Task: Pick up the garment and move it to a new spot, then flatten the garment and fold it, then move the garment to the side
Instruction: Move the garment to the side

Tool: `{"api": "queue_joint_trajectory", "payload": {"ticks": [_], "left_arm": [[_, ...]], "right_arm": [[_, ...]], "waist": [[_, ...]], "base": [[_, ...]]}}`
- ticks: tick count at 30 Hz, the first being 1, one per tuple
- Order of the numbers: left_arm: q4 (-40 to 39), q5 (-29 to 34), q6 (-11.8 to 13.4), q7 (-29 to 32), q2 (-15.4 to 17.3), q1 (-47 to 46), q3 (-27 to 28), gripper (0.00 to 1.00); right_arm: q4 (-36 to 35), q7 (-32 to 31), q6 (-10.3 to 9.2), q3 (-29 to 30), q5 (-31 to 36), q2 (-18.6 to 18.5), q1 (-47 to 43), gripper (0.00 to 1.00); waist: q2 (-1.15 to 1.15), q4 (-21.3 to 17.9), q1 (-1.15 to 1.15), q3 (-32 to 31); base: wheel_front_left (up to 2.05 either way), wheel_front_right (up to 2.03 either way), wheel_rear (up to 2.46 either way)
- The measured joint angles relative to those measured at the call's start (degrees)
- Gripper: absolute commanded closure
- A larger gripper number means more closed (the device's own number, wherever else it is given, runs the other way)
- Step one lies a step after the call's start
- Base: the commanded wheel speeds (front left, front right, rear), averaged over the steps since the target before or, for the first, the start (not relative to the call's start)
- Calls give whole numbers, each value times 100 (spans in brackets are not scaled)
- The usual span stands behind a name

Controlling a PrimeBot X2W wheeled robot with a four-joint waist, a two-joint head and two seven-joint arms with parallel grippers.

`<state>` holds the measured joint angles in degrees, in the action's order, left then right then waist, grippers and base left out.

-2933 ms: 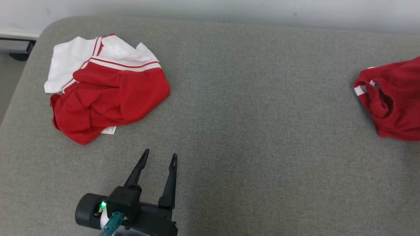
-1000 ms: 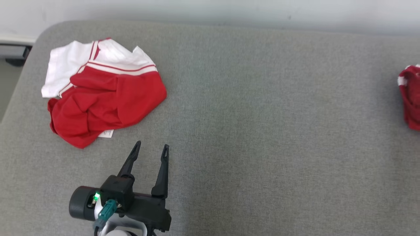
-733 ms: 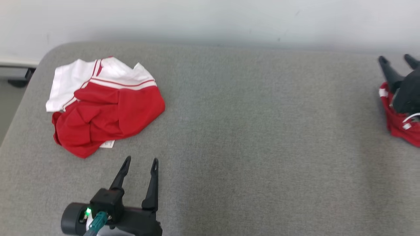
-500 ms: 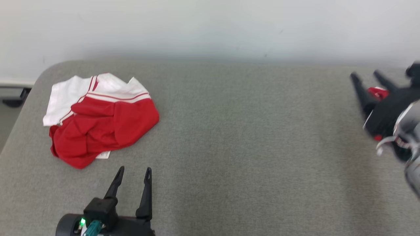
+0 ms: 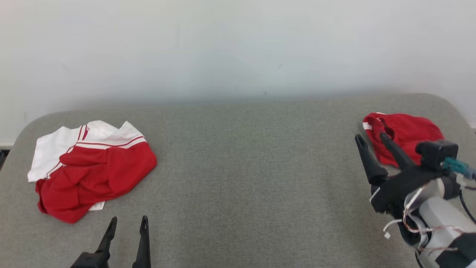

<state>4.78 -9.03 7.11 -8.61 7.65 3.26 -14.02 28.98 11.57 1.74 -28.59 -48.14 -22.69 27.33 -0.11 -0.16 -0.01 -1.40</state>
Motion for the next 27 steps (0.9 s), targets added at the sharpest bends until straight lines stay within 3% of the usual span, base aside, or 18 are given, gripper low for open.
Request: {"api": "queue_joint_trajectory", "payload": {"ticks": [10, 27], "left_arm": [[-119, -8, 0, 3, -99, 31, 100, 0], [-297, 63, 0, 86, -181, 366, 397, 0]], "right_arm": [[-839, 214, -646, 241, 115, -62, -1081, 0], [-1802, 265, -883, 847, 705, -238, -2413, 0]], "waist": [[0, -164, 0, -275], [1, -217, 1, -323]], "base": [[0, 0, 0], [0, 0, 0]]}}
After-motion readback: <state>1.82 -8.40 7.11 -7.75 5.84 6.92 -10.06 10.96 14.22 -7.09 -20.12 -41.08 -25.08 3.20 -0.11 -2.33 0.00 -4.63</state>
